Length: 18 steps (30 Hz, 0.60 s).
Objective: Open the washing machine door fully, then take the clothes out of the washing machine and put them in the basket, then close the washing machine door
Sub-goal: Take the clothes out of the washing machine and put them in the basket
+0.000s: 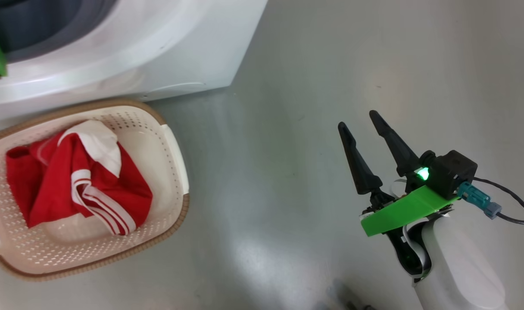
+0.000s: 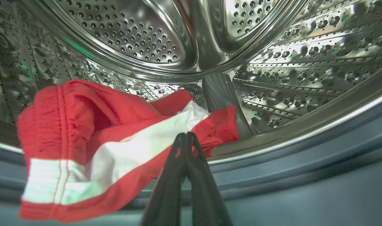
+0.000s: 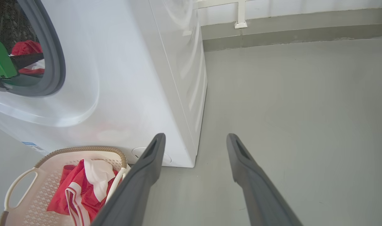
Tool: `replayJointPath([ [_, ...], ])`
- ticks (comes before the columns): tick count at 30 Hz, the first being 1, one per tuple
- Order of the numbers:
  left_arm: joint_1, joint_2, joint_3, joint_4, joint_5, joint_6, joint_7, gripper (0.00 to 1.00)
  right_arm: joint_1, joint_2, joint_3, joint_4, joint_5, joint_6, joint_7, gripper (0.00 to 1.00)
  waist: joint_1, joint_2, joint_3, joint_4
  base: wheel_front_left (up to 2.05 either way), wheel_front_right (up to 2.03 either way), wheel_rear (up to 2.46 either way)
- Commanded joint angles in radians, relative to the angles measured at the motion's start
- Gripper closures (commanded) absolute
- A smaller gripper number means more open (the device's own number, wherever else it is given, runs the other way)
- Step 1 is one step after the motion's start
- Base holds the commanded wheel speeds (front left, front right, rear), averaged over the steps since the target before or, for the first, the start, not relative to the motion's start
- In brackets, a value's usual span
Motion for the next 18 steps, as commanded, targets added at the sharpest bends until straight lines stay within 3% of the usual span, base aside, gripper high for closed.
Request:
replayJointPath([
  [1, 0.028, 0.032, 0.028, -0.034, -0.027, -0.009, -0.012, 1.00, 0.011, -0.008, 0.014, -0.018, -0.006, 0.002, -0.012, 0.00, 0.0000, -0.0001, -0.016, 0.015, 0.00, 0.00, 0.00],
  [12, 0.256, -0.044, 0.127, -0.330, -0.117, -0.047, -0.015, 1.00, 0.055, -0.038, -0.011, -0.018, -0.011, 0.002, -0.012, 0.00, 0.0000, -0.0001, -0.087, 0.067, 0.00, 0.00, 0.00],
  [15, 0.316, -0.062, 0.147, -0.402, -0.121, -0.053, -0.015, 0.82, 0.064, -0.045, -0.015, -0.019, -0.013, 0.002, -0.012, 0.00, 0.0000, -0.0001, -0.099, 0.077, 0.00, 0.00, 0.00],
  [18, 0.381, -0.079, 0.170, -0.479, -0.124, -0.064, -0.015, 0.50, 0.071, -0.049, -0.021, -0.022, -0.014, 0.002, -0.012, 0.00, 0.0000, -0.0001, -0.106, 0.086, 0.00, 0.00, 0.00],
])
